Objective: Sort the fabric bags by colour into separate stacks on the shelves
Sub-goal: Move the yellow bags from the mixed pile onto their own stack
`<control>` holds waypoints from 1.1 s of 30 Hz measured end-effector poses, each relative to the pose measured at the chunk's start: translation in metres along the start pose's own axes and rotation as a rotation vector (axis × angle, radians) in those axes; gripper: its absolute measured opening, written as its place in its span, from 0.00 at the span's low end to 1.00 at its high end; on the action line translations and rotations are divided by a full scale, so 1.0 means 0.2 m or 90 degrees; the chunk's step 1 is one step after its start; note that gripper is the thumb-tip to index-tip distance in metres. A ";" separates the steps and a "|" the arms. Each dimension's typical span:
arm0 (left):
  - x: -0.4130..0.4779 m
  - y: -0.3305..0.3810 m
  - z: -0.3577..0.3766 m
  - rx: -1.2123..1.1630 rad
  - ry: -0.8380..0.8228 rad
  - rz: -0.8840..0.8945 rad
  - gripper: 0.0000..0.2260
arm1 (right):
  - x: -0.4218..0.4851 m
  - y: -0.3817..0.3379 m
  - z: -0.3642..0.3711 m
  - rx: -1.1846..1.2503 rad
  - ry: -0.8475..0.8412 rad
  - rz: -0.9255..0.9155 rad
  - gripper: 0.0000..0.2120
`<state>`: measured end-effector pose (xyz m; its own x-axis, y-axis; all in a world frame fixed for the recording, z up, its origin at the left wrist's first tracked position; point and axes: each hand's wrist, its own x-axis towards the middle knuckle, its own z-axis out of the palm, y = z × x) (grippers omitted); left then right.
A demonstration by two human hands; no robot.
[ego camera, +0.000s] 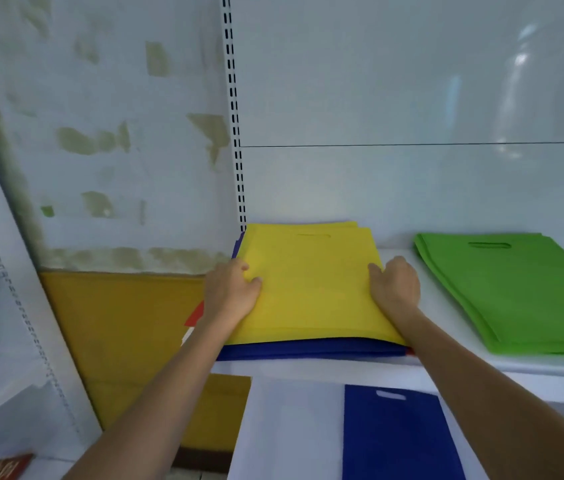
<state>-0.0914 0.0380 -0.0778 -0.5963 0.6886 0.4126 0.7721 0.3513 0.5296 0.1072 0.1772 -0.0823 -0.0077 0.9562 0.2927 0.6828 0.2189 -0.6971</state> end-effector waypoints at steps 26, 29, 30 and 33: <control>-0.09 0.11 -0.15 0.040 -0.013 0.222 0.22 | -0.02 -0.07 -0.34 -0.066 0.122 -0.300 0.20; -0.11 0.23 -0.19 0.018 -0.009 0.256 0.22 | -0.04 0.03 -0.50 -0.091 0.144 -0.295 0.20; -0.12 0.29 -0.18 0.005 -0.004 0.265 0.22 | -0.05 0.08 -0.56 -0.094 0.151 -0.288 0.20; -0.20 0.52 -0.08 -0.047 -0.005 0.309 0.21 | -0.07 0.28 -0.78 -0.116 0.167 -0.251 0.19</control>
<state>0.0099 0.0366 -0.0264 -0.1698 0.7662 0.6198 0.9429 -0.0567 0.3283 0.2603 0.1462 -0.0230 -0.1226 0.7215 0.6814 0.7817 0.4932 -0.3816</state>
